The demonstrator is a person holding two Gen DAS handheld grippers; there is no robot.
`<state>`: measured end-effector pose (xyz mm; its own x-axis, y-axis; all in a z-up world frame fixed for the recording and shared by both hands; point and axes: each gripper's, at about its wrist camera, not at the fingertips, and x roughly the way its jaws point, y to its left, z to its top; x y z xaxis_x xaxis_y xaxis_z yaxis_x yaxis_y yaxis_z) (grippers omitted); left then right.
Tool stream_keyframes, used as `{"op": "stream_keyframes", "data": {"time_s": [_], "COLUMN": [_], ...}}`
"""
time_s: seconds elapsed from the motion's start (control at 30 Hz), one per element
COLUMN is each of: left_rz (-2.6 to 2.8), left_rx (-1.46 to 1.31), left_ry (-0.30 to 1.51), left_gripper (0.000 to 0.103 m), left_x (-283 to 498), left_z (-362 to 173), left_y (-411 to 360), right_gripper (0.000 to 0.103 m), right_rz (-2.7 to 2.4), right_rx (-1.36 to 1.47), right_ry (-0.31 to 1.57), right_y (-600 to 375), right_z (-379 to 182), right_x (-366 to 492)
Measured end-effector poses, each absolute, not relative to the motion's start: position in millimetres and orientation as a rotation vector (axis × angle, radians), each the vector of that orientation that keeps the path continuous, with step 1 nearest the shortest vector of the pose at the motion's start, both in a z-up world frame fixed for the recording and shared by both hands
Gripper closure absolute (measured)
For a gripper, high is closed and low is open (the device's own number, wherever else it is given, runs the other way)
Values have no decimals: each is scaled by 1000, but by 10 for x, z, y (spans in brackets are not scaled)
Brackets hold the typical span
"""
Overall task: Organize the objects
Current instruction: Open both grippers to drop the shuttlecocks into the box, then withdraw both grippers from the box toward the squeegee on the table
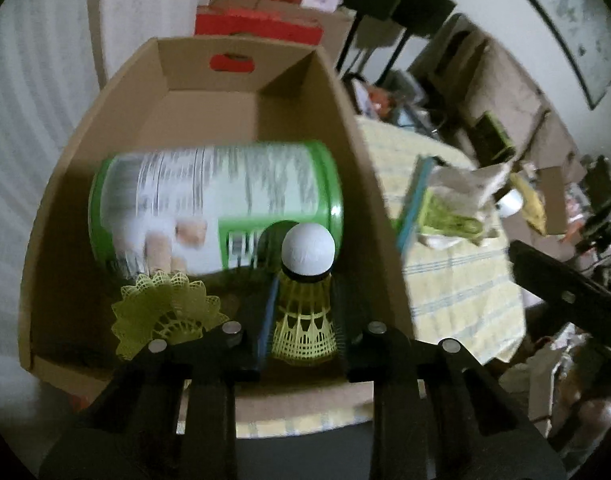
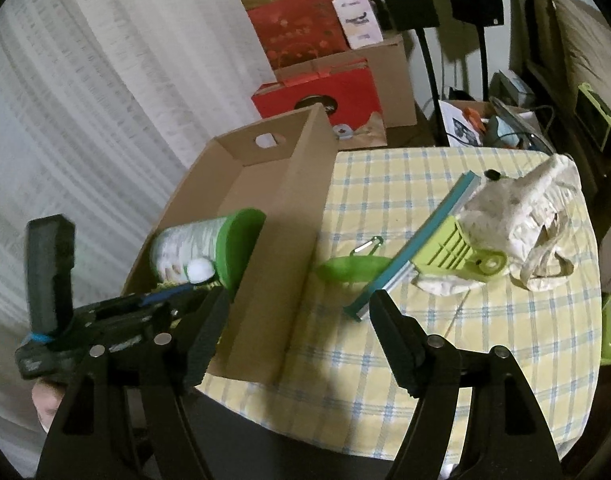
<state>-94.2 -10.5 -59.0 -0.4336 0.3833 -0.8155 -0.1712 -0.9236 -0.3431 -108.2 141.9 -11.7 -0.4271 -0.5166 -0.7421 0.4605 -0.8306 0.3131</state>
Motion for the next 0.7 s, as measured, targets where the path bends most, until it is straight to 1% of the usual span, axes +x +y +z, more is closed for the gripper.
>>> {"op": "stream_keyframes", "data": {"time_s": [0.1, 0.17, 0.23, 0.27, 0.33, 0.37, 0.4, 0.53, 0.57, 0.6, 0.7], "left_rz": [2417, 2396, 2409, 2413, 2415, 2420, 2422, 2390, 2385, 2381, 2368], "left_rx": [-1479, -1451, -1418, -1402, -1376, -1354, -1342, -1299, -1294, -1286, -1270], "left_ry": [-287, -328, -333, -333, -349, -365, -375, -434, -436, -434, -423], "left_gripper": [80, 80, 79, 77, 64, 53, 45, 42, 39, 34, 33], "left_x": [-994, -956, -897, -869, -855, -832, -830, -800, -797, -795, -787], "left_z": [-648, -610, -536, -499, -431, -389, -364, -268, -254, -238, -210], "left_y": [-128, -159, -176, -181, -188, -198, -210, -207, -192, -169, -88], "right_gripper": [29, 29, 29, 29, 29, 29, 29, 29, 28, 27, 23], "right_rz": [-2253, -2257, -2261, -2262, -2268, -2271, -2275, -2270, -2280, -2290, -2316], "right_rx": [1200, 1195, 1194, 1195, 1194, 1194, 1196, 1210, 1212, 1213, 1221], "right_ry": [-92, -96, -102, -106, -109, -111, -112, -95, -94, -98, -110], "right_y": [1457, 1484, 1520, 1534, 1560, 1578, 1595, 1677, 1708, 1746, 1860], "right_z": [-109, -101, -93, -90, -82, -82, -84, -95, -96, -95, -99], "right_x": [-1073, -1071, -1079, -1081, -1091, -1093, -1095, -1106, -1109, -1118, -1150]}}
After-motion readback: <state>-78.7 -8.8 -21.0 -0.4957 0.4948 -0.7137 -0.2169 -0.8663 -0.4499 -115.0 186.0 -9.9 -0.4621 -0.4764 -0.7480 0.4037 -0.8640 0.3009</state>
